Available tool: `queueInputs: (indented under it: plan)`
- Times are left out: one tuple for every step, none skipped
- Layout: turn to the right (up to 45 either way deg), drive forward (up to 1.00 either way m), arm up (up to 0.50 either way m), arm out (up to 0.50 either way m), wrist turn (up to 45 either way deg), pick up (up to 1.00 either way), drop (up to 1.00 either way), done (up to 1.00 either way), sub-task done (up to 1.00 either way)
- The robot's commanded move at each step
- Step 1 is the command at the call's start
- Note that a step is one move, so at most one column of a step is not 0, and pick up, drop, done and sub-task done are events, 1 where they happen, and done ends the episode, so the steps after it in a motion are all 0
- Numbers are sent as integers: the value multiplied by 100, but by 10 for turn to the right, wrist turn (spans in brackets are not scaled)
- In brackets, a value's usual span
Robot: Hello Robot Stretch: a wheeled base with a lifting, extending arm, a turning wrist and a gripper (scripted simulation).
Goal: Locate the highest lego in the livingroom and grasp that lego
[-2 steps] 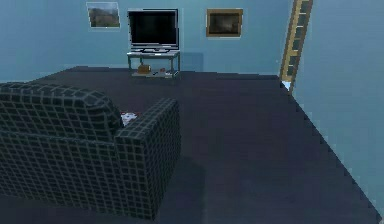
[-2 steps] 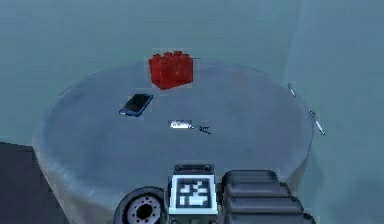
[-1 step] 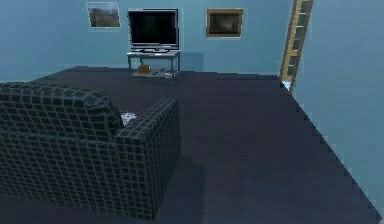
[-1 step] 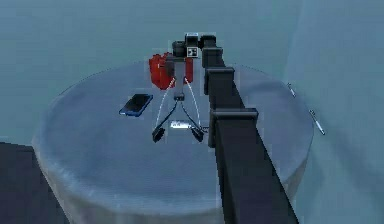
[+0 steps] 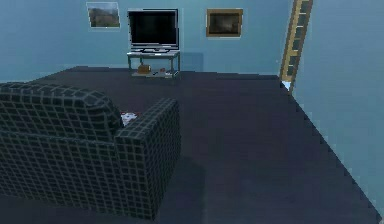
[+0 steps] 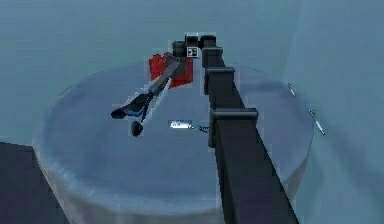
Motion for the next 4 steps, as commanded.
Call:
queueInputs:
  plan:
    - [0,0,0,0,450,0,0,0,0]
    - [0,0,0,0,450,0,0,0,0]
    - [0,0,0,0,150,0,0,0,0]
    - [0,0,0,0,0,100,0,0,0]
